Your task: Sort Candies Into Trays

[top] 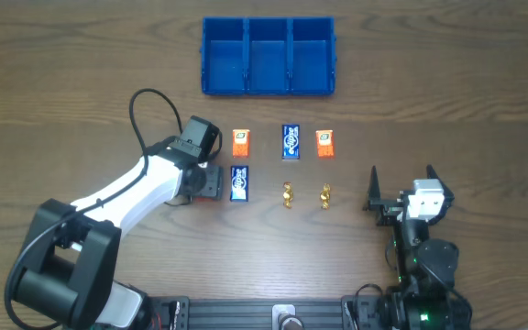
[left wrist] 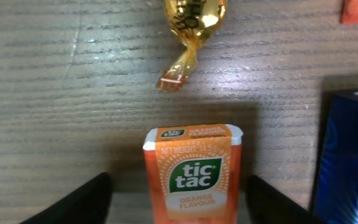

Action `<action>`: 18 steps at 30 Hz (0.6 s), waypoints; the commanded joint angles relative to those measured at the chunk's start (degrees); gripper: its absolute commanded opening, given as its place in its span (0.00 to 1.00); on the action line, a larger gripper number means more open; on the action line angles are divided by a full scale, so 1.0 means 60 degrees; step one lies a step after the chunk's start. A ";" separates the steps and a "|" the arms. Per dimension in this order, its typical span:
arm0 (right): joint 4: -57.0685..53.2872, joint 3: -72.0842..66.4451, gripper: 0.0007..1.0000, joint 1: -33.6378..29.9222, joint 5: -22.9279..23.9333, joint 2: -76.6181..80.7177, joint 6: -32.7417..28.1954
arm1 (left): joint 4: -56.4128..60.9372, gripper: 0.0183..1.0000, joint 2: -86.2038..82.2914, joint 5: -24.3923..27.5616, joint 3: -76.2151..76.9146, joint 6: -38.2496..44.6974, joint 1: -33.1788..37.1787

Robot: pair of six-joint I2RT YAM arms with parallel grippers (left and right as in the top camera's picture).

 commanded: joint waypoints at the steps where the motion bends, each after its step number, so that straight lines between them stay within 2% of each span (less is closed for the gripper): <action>1: -0.0029 -0.0022 1.00 -0.0004 -0.0047 -0.0069 -0.0076 | -0.0018 0.54 0.0124 -0.0277 0.0237 -0.0361 -0.0058; 6: -0.0029 -0.0022 1.00 -0.0004 -0.0047 -0.0069 -0.0076 | 0.0058 0.48 0.0124 -0.0160 0.0237 -0.0419 -0.0109; 12: -0.0029 -0.0022 1.00 -0.0004 -0.0047 -0.0069 -0.0076 | 0.0066 0.29 0.0138 -0.0055 0.0237 -0.0554 -0.0109; 18: -0.0029 -0.0022 1.00 -0.0004 -0.0047 -0.0069 -0.0076 | 0.0000 0.26 -0.0149 -0.0175 0.0892 -0.0958 -0.0342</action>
